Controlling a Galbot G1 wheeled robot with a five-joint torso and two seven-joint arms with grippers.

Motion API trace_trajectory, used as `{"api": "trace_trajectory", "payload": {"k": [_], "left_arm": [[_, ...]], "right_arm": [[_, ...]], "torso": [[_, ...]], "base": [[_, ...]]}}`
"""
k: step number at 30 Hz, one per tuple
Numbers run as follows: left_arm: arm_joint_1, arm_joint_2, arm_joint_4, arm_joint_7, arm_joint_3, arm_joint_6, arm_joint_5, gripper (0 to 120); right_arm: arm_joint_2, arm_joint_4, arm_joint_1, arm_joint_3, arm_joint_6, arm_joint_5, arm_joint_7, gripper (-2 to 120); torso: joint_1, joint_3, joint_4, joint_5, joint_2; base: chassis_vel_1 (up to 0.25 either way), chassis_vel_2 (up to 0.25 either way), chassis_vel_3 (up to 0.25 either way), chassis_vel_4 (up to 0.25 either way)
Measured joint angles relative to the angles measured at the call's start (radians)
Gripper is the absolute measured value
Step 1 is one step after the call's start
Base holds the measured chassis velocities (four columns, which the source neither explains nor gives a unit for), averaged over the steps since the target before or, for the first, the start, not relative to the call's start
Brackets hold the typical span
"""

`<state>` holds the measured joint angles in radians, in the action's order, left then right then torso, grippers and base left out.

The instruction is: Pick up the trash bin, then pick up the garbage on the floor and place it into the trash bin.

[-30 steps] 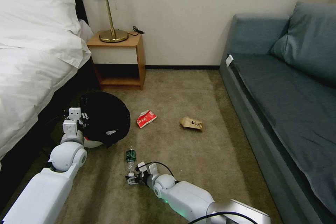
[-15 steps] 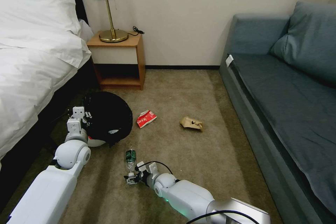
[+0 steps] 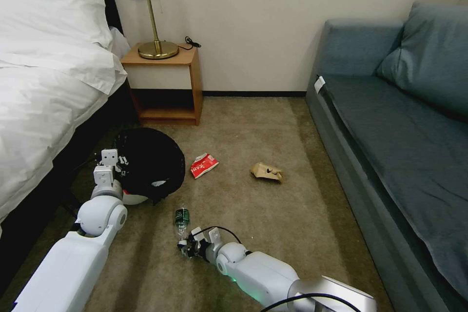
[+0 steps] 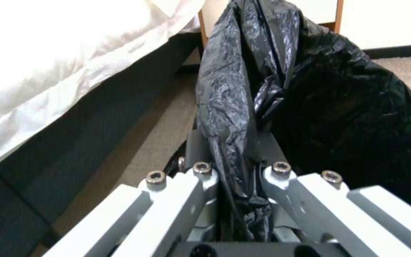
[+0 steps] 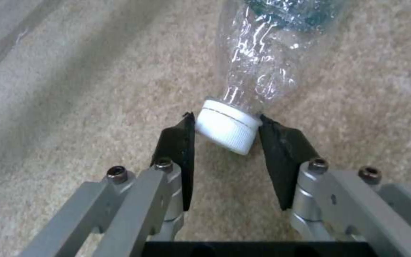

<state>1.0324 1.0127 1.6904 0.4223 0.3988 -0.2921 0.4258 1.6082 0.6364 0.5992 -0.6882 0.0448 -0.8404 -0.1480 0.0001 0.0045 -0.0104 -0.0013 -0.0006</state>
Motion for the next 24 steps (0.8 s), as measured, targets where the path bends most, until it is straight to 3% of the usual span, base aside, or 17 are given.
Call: {"api": "trace_trajectory", "payload": {"k": [24], "left_arm": [[-0.002,0.001,-0.013,0.0,0.006,0.002,-0.005,6]], "right_arm": [[0.0,0.018,0.006,0.055,-0.014,0.039,-0.002,30]], "torso": [[0.0,0.0,0.0,0.0003,0.0]], "base": [[0.0,0.0,0.0,0.0]]}}
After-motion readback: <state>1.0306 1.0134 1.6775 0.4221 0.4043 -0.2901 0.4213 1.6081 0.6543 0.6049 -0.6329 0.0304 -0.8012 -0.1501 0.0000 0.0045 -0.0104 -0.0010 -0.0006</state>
